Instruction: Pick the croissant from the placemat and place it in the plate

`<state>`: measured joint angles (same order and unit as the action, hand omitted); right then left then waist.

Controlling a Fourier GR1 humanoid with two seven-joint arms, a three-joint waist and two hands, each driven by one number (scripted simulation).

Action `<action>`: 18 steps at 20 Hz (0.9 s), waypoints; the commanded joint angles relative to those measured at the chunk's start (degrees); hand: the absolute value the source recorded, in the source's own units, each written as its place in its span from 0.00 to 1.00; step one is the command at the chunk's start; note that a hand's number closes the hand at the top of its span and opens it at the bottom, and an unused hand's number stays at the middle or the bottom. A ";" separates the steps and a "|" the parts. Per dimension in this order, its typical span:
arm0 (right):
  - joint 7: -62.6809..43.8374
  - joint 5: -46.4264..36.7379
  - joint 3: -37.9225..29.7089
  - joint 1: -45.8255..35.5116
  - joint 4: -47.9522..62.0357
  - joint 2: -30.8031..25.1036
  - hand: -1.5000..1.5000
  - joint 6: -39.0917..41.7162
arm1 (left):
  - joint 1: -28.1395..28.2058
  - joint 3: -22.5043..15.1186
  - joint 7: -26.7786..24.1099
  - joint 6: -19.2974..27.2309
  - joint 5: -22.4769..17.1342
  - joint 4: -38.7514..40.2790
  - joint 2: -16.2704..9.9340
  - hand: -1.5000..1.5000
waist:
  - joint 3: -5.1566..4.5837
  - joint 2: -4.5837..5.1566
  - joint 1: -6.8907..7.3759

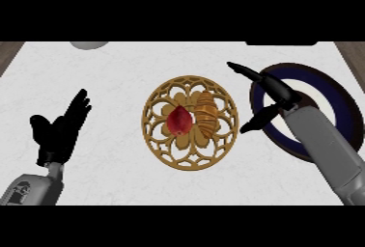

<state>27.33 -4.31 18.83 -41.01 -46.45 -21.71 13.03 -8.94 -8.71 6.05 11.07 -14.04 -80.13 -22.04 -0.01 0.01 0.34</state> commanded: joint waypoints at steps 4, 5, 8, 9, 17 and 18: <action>-7.60 -6.33 3.71 -0.31 -4.38 -2.27 0.00 5.22 | -0.41 1.06 0.99 -0.06 1.36 0.32 1.20 0.50 | -0.01 -0.14 -0.41; -7.65 -9.29 5.27 0.38 -3.27 1.00 0.00 0.65 | -0.71 3.31 2.07 -3.57 -1.21 0.57 -1.30 0.50 | -0.01 -0.06 -0.13; -11.42 -12.71 6.20 -1.38 -3.70 1.19 0.00 0.36 | -0.17 1.85 -1.72 -1.55 2.25 3.50 1.59 0.50 | -0.03 -0.03 -0.43; -12.06 -13.55 4.74 -4.07 -0.15 1.91 0.00 -0.04 | 1.89 1.63 0.58 -2.40 1.38 -1.75 0.85 0.50 | 0.00 0.00 0.26; -15.69 -19.96 7.24 -1.11 -4.41 2.68 0.00 5.66 | -2.39 3.95 -0.59 -2.91 3.25 4.11 3.49 0.50 | -0.01 -0.02 -0.42; -17.72 -19.82 5.10 -5.24 -1.23 5.20 0.00 7.17 | 0.48 4.15 0.92 -3.13 3.32 0.63 2.78 0.50 | 0.01 0.00 0.12</action>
<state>11.73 -21.92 24.72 -44.76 -48.69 -18.20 17.44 -9.74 -5.28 6.58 8.19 -11.47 -78.42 -19.88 -0.01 0.01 0.27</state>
